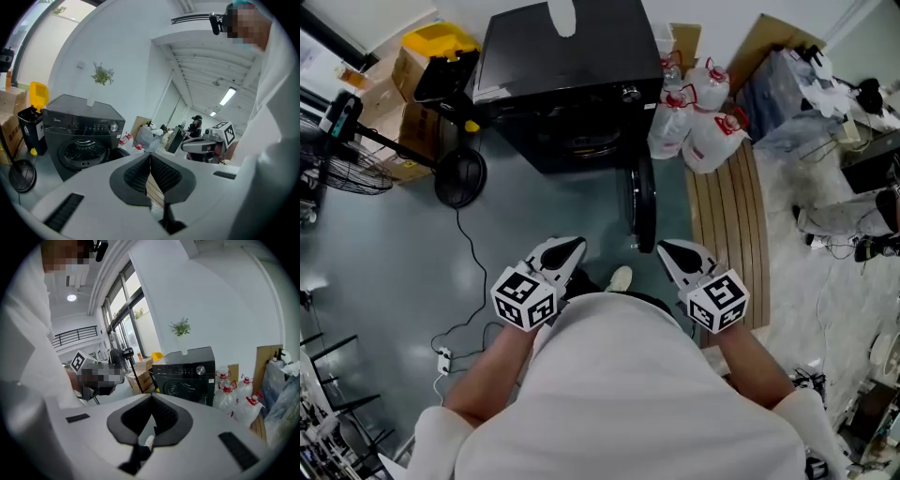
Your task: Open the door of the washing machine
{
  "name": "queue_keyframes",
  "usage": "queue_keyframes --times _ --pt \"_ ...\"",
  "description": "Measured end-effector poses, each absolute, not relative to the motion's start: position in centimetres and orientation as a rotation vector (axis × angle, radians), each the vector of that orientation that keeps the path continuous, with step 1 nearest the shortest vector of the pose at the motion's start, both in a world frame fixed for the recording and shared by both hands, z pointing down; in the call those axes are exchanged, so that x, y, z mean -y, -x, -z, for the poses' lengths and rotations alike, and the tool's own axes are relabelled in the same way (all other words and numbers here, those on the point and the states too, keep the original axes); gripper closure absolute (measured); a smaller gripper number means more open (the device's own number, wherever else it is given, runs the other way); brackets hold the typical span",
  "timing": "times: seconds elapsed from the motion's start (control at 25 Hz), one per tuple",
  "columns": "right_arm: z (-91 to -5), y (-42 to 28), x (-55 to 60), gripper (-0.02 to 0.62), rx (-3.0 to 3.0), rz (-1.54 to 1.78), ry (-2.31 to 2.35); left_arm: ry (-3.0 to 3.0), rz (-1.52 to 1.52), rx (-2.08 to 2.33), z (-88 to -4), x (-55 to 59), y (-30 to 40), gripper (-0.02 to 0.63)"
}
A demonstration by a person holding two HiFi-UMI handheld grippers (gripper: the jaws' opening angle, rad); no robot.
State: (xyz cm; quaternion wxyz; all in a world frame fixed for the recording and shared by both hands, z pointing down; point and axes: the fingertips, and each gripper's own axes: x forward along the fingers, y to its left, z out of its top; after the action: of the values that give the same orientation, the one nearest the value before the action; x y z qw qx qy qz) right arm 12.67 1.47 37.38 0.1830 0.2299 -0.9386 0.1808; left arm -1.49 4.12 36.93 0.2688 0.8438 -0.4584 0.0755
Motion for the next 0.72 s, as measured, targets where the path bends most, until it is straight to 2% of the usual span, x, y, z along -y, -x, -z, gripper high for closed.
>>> queue_keyframes --times 0.72 --pt "-37.2 -10.1 -1.8 0.589 2.655 -0.474 -0.607 -2.265 -0.183 1.274 -36.9 -4.3 3.4 0.589"
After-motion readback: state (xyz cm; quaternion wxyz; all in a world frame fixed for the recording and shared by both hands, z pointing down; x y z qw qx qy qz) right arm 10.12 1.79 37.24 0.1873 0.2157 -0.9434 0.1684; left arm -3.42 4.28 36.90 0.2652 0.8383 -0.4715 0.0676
